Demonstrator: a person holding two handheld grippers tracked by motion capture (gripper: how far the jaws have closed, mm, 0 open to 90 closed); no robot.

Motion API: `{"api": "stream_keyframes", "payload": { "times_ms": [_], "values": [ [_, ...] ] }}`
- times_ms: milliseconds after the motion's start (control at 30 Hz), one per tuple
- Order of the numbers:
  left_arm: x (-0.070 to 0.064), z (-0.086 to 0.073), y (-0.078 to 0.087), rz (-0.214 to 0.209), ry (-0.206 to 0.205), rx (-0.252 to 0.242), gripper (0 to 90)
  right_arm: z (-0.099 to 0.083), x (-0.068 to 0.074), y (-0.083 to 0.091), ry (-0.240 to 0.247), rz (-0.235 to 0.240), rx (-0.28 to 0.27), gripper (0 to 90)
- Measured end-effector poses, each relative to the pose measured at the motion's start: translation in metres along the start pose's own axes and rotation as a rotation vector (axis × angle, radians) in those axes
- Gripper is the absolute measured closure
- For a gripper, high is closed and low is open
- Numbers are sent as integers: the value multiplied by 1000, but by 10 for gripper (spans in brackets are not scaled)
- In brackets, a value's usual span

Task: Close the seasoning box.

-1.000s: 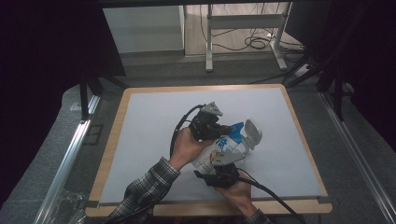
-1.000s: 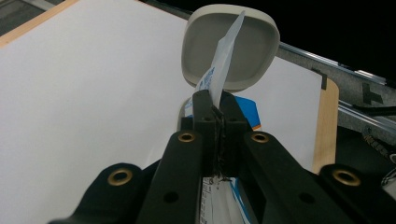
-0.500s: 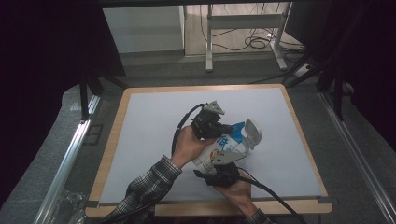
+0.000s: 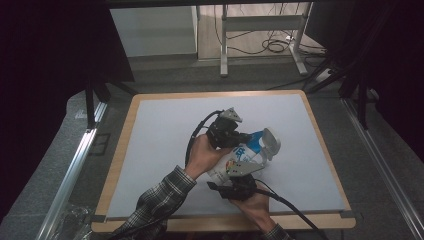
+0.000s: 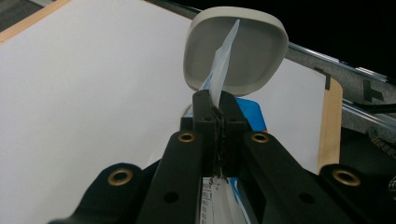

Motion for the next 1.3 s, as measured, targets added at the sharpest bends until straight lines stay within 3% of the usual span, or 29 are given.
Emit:
{"api": "stream_keyframes", "payload": {
  "times_ms": [1300],
  "values": [
    [3, 4, -6, -2, -6, 41, 886, 9, 8, 8, -18, 48, -44, 586]
  ]
}}
Point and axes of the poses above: each handheld gripper's, and its own axes: y roughly backward along the jaws, z roughly out of its top, x roughly to its left, the point moved 10 cm from there along -y, roughly forward along the jaws, and after that the axes turned 6 degrees about x, right-handed, at the moved point
